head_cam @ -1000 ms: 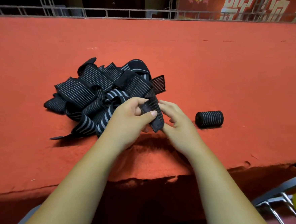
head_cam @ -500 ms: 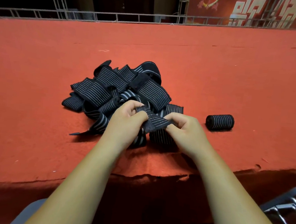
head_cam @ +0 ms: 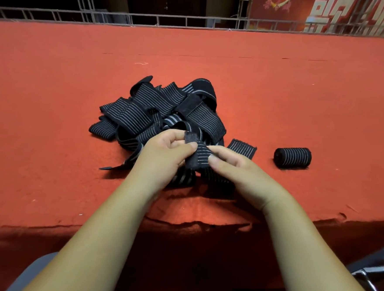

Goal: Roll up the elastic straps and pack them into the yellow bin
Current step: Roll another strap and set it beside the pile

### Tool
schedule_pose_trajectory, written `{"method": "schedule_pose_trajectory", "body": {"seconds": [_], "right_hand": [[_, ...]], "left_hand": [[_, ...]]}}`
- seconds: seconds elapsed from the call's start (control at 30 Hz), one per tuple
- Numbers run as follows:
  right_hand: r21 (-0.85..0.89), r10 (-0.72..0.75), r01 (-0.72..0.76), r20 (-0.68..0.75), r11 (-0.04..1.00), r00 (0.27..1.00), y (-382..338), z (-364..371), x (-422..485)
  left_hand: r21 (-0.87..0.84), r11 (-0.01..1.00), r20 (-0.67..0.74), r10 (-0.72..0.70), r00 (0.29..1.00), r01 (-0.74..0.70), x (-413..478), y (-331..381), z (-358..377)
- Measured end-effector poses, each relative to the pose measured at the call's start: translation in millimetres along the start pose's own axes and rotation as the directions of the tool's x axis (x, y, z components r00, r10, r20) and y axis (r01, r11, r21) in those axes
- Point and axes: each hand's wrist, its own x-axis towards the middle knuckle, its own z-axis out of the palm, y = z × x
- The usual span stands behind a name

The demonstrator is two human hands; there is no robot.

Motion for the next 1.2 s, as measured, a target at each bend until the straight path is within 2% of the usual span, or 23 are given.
{"method": "schedule_pose_trajectory", "body": {"seconds": [0.1, 0.2, 0.3, 0.43, 0.5, 0.53, 0.6, 0.67, 0.73, 0.83, 0.93, 1.1, 1.2], "right_hand": [[0.107, 0.004, 0.009, -0.124, 0.994, 0.992, 3.4, -3.4, 1.5], [0.341, 0.02, 0.075, -0.267, 0.937, 0.964, 0.1, -5.3, 2.1], [0.485, 0.031, 0.154, -0.352, 0.861, 0.936, -5.2, -11.8, 1.0], [0.389, 0.058, 0.098, -0.371, 0.916, 0.927, -5.3, -15.9, -4.2], [0.328, 0.068, 0.065, -0.376, 0.942, 0.924, -6.8, -17.6, -8.8], [0.298, 0.067, 0.052, -0.376, 0.953, 0.924, -7.5, -20.0, -11.1], [0.219, 0.053, 0.036, -0.385, 0.975, 0.921, -8.0, -24.3, -13.6], [0.138, 0.047, 0.01, -0.407, 0.99, 0.912, -7.8, -26.6, -14.2], [0.125, 0.069, -0.017, -0.425, 0.992, 0.903, -10.0, -22.0, -14.9], [0.154, 0.091, -0.029, -0.418, 0.988, 0.904, -15.2, -7.0, -13.4], [0.158, 0.058, 0.004, -0.386, 0.987, 0.921, -13.3, 8.0, -6.5], [0.231, 0.05, 0.034, -0.351, 0.972, 0.935, -10.2, 25.8, 1.4], [0.227, 0.045, 0.042, -0.365, 0.973, 0.93, -14.8, 35.1, 3.0]], "left_hand": [[0.006, 1.0, 0.002, 0.017, 1.0, -0.017, 0.5, 1.3, 5.2], [0.058, 0.998, 0.028, -0.02, 0.999, 0.018, 4.6, -0.4, 11.9], [0.286, 0.958, 0.118, -0.025, 0.993, -0.01, 8.0, -14.0, 19.4], [0.617, 0.782, 0.249, -0.086, 0.965, -0.09, 8.1, -31.1, 27.3], [0.704, 0.697, 0.28, -0.093, 0.955, -0.138, 9.8, -34.2, 28.9], [0.712, 0.688, 0.282, -0.095, 0.955, -0.141, 9.1, -32.1, 30.1], [0.648, 0.753, 0.267, -0.089, 0.96, -0.11, 8.7, -30.3, 31.5], [0.487, 0.873, 0.192, -0.063, 0.979, -0.039, 5.9, -24.2, 33.1], [0.355, 0.934, 0.112, -0.013, 0.994, -0.027, 4.1, -14.9, 31.5], [0.261, 0.963, 0.103, 0.047, 0.994, -0.073, 0.4, 2.4, 28.2], [0.15, 0.988, 0.122, -0.058, 0.991, 0.039, -7.0, 8.9, 30.3], [0.131, 0.985, -0.013, -0.109, 0.994, 0.11, -10.0, 0.8, 25.5], [0.177, 0.981, -0.085, -0.064, 0.994, 0.079, -10.5, 1.5, 16.2]]}}
